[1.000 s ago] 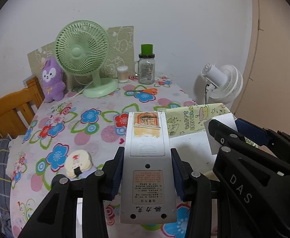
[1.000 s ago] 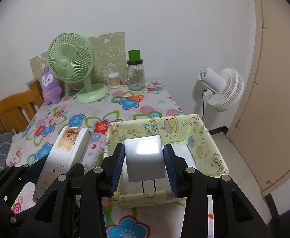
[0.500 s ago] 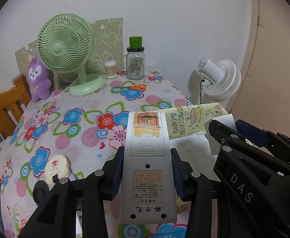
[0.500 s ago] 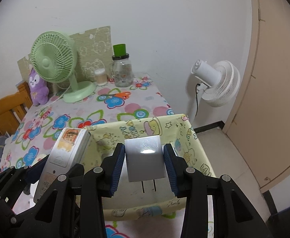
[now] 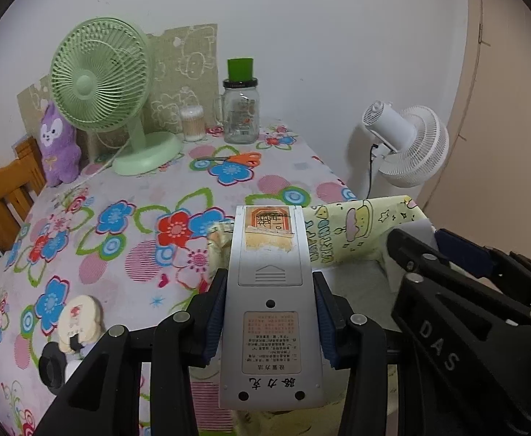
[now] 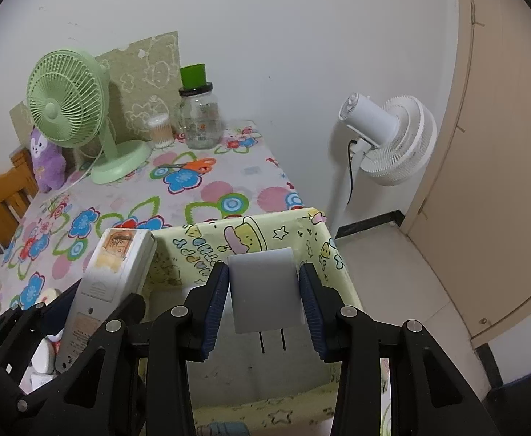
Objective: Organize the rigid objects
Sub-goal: 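Carry the power bank with left tool while right tool carries the charger toward the yellow basket, then lower the power bank into the basket and open left tool while right tool releases the charger inside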
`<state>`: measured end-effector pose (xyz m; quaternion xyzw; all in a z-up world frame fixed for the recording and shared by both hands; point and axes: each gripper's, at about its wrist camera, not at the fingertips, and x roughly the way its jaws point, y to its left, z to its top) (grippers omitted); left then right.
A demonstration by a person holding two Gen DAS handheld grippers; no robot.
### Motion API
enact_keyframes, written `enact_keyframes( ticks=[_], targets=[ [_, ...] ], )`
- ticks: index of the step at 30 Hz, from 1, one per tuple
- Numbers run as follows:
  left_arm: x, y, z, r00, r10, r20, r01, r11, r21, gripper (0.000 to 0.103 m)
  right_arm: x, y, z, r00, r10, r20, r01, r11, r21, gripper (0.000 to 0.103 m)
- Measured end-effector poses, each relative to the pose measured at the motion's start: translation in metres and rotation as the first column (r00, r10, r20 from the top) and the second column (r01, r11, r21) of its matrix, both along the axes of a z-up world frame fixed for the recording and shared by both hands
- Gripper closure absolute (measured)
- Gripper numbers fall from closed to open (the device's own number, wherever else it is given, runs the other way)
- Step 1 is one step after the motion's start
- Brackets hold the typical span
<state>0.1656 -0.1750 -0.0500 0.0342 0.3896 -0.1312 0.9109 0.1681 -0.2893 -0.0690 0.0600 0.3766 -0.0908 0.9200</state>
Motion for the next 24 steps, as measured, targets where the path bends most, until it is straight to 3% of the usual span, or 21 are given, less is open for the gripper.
enact_keyframes(
  ticks=[4, 15, 24],
  targets=[
    [0.0, -0.009, 0.0, 0.999, -0.034, -0.008, 0.034, 0.999, -0.015, 0.058, 0.003, -0.004, -0.002, 1.0, 0.008, -0.004, -0.008, 1.0, -0.003, 0.059],
    [0.013, -0.018, -0.016, 0.997, -0.02, -0.074, 0.02, 1.0, -0.004, 0.057, 0.014, -0.009, -0.018, 0.999, 0.013, -0.048, -0.012, 1.0, 0.014, 0.059],
    [0.014, -0.022, -0.02, 0.997, -0.022, -0.073, 0.024, 0.999, 0.032, 0.048, 0.02, -0.015, -0.03, 0.997, 0.019, -0.074, -0.014, 0.998, 0.067, 0.059]
  ],
)
